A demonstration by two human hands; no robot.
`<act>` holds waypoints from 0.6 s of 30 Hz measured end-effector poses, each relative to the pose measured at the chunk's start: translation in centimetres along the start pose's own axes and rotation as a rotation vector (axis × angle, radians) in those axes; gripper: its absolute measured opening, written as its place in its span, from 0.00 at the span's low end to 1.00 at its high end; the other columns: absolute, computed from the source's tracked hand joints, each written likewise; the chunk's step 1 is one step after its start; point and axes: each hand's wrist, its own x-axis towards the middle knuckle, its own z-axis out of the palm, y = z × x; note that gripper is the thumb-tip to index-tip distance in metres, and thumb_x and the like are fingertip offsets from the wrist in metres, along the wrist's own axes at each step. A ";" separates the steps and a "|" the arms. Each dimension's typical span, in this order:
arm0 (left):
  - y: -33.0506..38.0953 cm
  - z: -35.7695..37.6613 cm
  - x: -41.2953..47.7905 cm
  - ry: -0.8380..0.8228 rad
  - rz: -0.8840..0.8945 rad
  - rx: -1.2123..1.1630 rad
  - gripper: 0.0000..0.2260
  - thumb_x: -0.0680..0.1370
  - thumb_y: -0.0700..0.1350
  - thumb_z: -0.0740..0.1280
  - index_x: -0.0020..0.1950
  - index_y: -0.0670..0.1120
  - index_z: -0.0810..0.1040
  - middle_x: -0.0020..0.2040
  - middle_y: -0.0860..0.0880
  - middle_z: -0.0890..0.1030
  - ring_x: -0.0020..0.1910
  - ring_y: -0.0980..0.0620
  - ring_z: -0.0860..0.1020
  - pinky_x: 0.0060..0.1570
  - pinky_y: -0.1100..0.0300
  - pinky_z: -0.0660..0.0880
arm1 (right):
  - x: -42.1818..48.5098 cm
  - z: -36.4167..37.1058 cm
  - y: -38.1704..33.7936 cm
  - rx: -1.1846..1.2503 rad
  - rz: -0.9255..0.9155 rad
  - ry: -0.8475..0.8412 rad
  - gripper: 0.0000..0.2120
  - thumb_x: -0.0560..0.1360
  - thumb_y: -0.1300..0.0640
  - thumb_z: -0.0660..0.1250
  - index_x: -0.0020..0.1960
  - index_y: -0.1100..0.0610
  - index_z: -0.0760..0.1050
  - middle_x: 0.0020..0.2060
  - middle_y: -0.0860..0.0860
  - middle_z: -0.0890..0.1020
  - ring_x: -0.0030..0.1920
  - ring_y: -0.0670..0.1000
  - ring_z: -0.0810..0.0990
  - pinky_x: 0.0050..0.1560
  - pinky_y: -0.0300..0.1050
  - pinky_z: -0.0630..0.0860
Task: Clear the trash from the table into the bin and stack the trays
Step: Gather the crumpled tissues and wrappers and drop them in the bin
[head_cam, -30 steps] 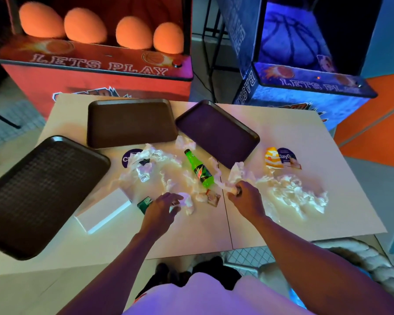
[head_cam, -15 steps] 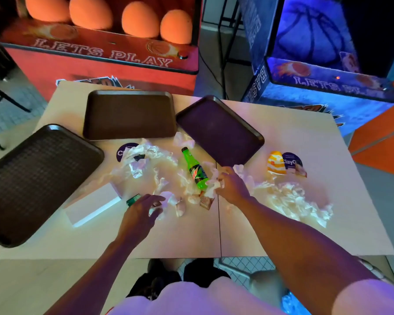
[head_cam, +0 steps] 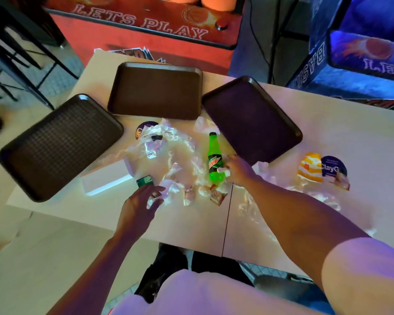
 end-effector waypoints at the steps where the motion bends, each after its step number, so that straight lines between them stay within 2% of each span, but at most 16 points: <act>1: 0.1 0.1 -0.1 0.004 -0.007 -0.005 0.15 0.76 0.49 0.76 0.60 0.63 0.79 0.56 0.66 0.81 0.48 0.66 0.80 0.44 0.64 0.78 | -0.1 0.4 -0.1 0.014 0.010 -0.006 0.27 0.73 0.58 0.75 0.70 0.59 0.76 0.73 0.54 0.68 0.71 0.57 0.73 0.66 0.50 0.75; 4: 0.3 0.2 -0.2 0.003 -0.014 -0.011 0.15 0.77 0.49 0.75 0.60 0.64 0.79 0.56 0.67 0.80 0.48 0.66 0.80 0.44 0.63 0.79 | -0.5 1.2 -0.3 0.014 0.036 0.014 0.22 0.75 0.58 0.73 0.68 0.59 0.77 0.66 0.56 0.72 0.66 0.57 0.76 0.63 0.50 0.76; 7: 0.6 -0.1 0.6 -0.011 0.001 -0.027 0.14 0.77 0.49 0.75 0.60 0.63 0.80 0.56 0.66 0.81 0.48 0.66 0.80 0.45 0.61 0.80 | -1.2 1.2 -0.4 0.064 0.059 0.038 0.19 0.76 0.60 0.71 0.66 0.60 0.78 0.63 0.57 0.75 0.65 0.57 0.77 0.62 0.48 0.76; 12: 1.1 -1.2 3.3 -0.039 0.075 -0.069 0.13 0.77 0.48 0.75 0.60 0.61 0.81 0.54 0.63 0.82 0.49 0.62 0.82 0.44 0.61 0.80 | -3.0 -0.4 -0.7 0.139 0.122 0.107 0.12 0.74 0.60 0.71 0.56 0.63 0.79 0.58 0.58 0.80 0.62 0.58 0.78 0.57 0.48 0.77; 18: 2.8 -1.7 6.8 -0.092 0.225 -0.140 0.13 0.76 0.46 0.76 0.59 0.58 0.82 0.53 0.62 0.83 0.50 0.61 0.82 0.45 0.60 0.81 | -6.3 -2.4 -1.5 0.144 0.232 0.245 0.12 0.74 0.57 0.71 0.54 0.62 0.79 0.54 0.59 0.80 0.57 0.59 0.79 0.55 0.52 0.76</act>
